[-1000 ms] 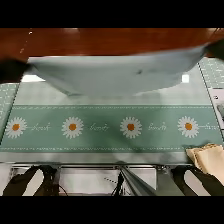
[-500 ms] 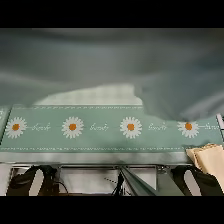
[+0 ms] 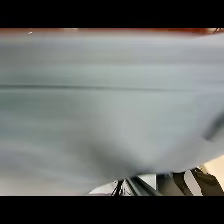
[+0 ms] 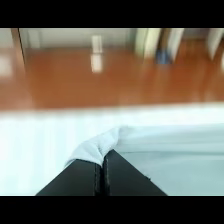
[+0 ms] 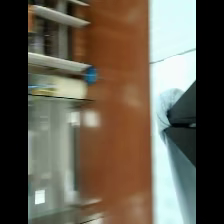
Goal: Fold the shirts.
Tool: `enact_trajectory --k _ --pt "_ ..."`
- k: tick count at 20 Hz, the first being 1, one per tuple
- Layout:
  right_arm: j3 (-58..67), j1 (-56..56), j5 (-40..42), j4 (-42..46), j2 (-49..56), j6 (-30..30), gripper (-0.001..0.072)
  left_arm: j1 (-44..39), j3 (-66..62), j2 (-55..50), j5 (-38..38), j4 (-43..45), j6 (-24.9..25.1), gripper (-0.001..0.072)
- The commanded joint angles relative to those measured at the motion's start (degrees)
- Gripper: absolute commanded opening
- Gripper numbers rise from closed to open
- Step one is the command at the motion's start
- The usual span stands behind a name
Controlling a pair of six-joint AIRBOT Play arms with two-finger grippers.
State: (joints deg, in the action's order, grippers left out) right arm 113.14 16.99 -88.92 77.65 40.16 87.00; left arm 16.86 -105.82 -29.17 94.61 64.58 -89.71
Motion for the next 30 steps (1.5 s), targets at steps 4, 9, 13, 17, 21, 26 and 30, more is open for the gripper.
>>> enact_trajectory --k 4,9,13,17,21,26,30 --pt "-2.0 -2.0 -13.8 -4.0 19.8 -2.3 0.0029 0.0 30.9 -1.2 -4.5 0.4 0.6 0.0019" --pt "-2.1 -11.1 -1.1 -0.5 40.1 -2.6 0.0029 -0.1 41.5 -13.7 -19.8 -0.5 6.0 0.0020" --pt "-2.1 -14.9 20.5 -0.6 49.8 -1.8 0.0029 -0.1 41.4 -27.2 -33.6 -4.3 9.7 0.0020" --pt "-2.1 -16.1 31.2 -1.9 56.5 5.2 0.0029 -0.2 41.4 -38.3 -40.7 -10.6 9.8 0.0020" --pt "-2.1 -16.1 33.5 -2.5 63.1 6.1 0.0029 -2.7 41.4 -45.9 -44.7 -10.6 9.8 0.0020" --pt "-2.1 -16.1 31.6 -1.8 69.7 6.0 0.0030 -6.3 41.4 -54.0 -46.3 -9.6 15.6 0.0020" --pt "-2.1 -16.1 28.0 2.2 70.4 5.7 0.0029 -5.6 41.3 -55.6 -44.5 -8.5 13.0 0.0020"
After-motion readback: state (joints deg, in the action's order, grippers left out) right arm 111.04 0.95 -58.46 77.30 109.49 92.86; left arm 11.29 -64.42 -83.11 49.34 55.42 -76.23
